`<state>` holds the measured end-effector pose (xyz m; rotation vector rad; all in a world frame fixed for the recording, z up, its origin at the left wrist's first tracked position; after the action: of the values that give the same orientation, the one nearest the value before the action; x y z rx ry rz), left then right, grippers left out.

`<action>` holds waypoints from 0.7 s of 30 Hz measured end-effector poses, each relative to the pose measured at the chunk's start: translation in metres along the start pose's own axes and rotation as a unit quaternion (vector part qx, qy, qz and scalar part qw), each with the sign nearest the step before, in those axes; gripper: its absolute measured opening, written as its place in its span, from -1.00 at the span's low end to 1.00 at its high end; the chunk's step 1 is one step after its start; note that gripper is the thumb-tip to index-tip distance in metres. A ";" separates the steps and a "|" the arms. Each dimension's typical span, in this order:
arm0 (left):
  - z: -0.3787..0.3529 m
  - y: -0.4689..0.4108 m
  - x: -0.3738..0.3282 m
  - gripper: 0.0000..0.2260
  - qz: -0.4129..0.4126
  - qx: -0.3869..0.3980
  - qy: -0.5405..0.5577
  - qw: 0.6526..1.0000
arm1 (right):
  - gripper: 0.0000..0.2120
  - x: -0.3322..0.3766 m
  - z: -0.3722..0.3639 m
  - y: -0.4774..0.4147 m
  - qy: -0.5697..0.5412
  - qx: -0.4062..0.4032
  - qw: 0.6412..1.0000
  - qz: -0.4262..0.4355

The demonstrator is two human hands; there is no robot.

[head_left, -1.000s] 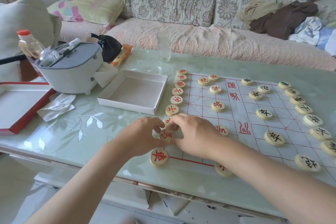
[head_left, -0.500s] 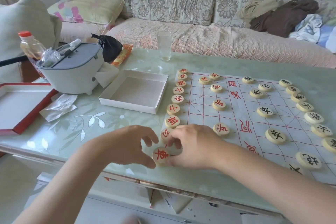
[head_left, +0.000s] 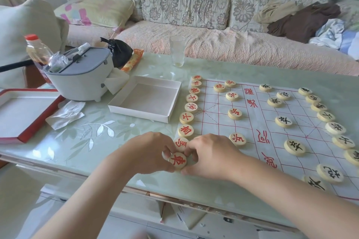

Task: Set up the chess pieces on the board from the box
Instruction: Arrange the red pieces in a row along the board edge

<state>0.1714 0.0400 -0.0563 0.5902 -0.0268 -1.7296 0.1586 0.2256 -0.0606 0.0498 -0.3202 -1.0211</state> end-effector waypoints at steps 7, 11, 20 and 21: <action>0.012 -0.014 0.004 -0.83 0.017 -0.108 0.049 0.993 | -0.87 -0.030 0.030 -0.019 -0.080 -0.069 0.992 -0.064; 0.004 -0.041 -0.004 -0.80 0.031 -0.142 0.042 0.989 | -0.77 -0.042 0.020 -0.039 -0.047 -0.063 0.993 -0.086; 0.004 -0.065 -0.010 -0.69 0.063 -0.104 0.064 0.991 | -0.63 -0.043 0.012 -0.052 -0.049 -0.040 0.994 -0.088; 0.005 -0.064 -0.010 -0.68 0.062 -0.102 0.074 0.990 | -0.63 -0.043 0.012 -0.053 -0.049 -0.038 0.994 -0.087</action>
<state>0.1125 0.0643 -0.0697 0.5510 0.2113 -1.5428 0.0910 0.2354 -0.0696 -0.0412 -0.3703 -1.2111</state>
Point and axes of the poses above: each hand's wrist, its own y-axis away from the middle knuckle, its own z-axis out of the back of the hand, x = y × z, the point moved 1 cm from there along -y, towards the middle knuckle, and after that the axes turned 3 degrees about x, right-handed, at the moved point
